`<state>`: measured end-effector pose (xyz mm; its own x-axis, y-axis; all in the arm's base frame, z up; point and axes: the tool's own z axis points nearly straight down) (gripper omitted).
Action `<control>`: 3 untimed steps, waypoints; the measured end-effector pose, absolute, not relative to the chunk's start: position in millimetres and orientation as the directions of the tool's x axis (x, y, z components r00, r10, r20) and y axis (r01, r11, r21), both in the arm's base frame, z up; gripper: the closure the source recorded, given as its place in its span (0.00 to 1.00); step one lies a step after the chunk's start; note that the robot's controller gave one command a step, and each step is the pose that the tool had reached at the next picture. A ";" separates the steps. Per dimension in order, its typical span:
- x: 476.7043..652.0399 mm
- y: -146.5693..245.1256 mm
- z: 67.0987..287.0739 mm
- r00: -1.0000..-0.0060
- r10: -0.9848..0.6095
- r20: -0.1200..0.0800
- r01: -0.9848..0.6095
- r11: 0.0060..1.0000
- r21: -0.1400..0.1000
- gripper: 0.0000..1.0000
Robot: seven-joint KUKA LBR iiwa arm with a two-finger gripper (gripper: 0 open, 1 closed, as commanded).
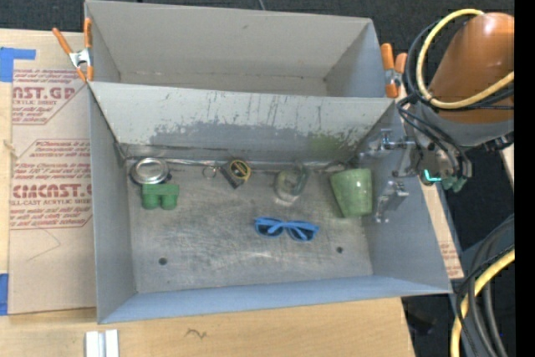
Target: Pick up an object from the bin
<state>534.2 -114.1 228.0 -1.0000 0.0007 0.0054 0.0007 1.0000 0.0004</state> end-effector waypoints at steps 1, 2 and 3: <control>577.7 -94.3 100.4 -0.956 -0.293 0.002 -0.293 0.956 0.003 0.00; 517.0 -44.4 71.3 -0.898 -0.439 -0.004 -0.439 0.898 -0.001 0.00; 516.0 -45.8 72.1 -0.899 -0.439 0.004 -0.439 0.899 0.000 1.00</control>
Offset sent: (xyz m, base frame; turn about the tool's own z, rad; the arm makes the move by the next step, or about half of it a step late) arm 0.0441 0.0182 -0.1239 -0.2974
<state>516.0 -45.8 72.1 -0.8987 -0.4385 0.0041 -0.4385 0.8987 0.0000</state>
